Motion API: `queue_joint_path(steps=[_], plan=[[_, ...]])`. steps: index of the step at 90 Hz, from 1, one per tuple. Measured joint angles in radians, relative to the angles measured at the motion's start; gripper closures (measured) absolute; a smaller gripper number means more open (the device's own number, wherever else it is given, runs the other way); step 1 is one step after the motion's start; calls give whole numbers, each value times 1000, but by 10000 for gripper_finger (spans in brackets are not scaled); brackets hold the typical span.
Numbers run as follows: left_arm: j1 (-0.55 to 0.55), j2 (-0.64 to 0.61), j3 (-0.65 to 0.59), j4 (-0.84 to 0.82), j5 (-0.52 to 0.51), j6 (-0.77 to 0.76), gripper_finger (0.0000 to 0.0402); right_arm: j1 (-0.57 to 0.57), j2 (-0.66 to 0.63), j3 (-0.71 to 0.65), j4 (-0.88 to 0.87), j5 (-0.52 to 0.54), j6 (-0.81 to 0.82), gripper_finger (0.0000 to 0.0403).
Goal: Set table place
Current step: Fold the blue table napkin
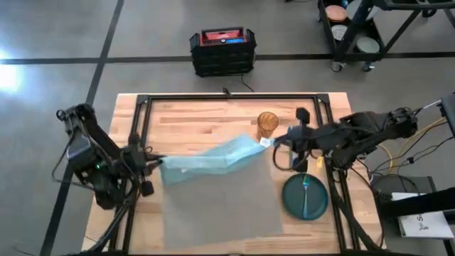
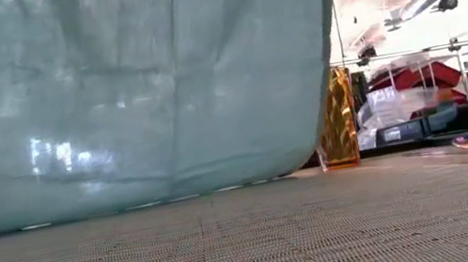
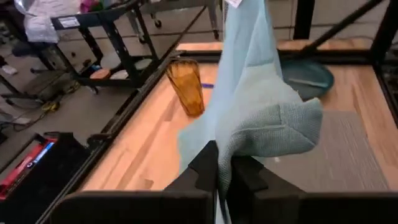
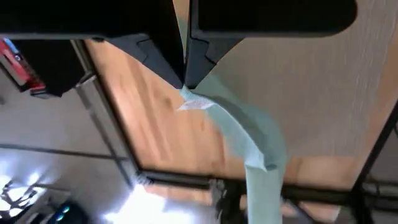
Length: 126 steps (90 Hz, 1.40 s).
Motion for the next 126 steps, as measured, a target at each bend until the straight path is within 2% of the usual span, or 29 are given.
queue_joint_path(steps=[12, 31, 59, 79, 86, 100, 112, 126], plan=[[0, -60, 7, -1, -27, 44, 402, -45, 0, 50, 0, 6, -29, 403], [0, -114, 85, 4, -83, 125, 402, -112, 1, 86, 8, 47, -48, 403], [0, -120, 208, 8, -132, 304, 402, -197, 9, 90, 66, 57, -142, 403], [0, -123, 216, 8, -132, 341, 402, -214, 7, 163, 52, 56, -191, 403], [-1, -106, 215, 8, -114, 341, 402, -188, 6, 178, 15, 42, -167, 403], [-1, -39, 214, 8, -16, 327, 402, -93, 10, 147, -99, 35, -51, 403], [-1, 48, 214, 11, 28, 271, 402, 20, 37, 85, -154, 38, 83, 403], [-3, 172, 211, 18, 146, 182, 402, 178, 74, 20, -155, 48, 219, 403]])
